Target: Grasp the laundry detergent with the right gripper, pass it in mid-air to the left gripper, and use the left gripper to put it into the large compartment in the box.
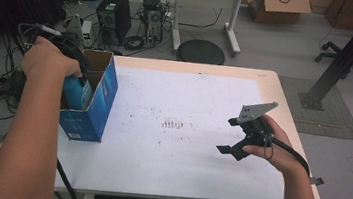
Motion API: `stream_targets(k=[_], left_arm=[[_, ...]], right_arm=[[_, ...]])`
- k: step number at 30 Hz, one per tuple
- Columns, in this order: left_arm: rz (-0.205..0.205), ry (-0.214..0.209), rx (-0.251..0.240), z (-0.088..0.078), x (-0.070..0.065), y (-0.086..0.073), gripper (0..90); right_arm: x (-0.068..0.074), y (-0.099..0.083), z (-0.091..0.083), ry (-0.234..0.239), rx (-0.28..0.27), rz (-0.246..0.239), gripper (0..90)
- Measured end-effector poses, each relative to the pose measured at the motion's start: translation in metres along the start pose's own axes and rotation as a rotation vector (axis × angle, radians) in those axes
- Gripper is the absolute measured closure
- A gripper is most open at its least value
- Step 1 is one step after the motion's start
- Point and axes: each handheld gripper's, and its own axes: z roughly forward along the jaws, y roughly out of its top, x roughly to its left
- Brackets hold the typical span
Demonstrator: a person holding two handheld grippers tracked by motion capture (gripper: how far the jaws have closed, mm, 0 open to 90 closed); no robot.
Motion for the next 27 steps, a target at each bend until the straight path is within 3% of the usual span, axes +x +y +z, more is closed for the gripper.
stream_targets(k=[14,27], left_arm=[[0.004,-0.008,0.024,0.038,-0.001,0.004,38.0],[0.012,-0.007,0.036,0.057,-0.002,0.006,38.0]], right_arm=[[0.001,-0.001,0.006,0.015,0.0,-0.002,2.0],[0.0,-0.005,0.008,0.016,0.002,0.003,2.0]])
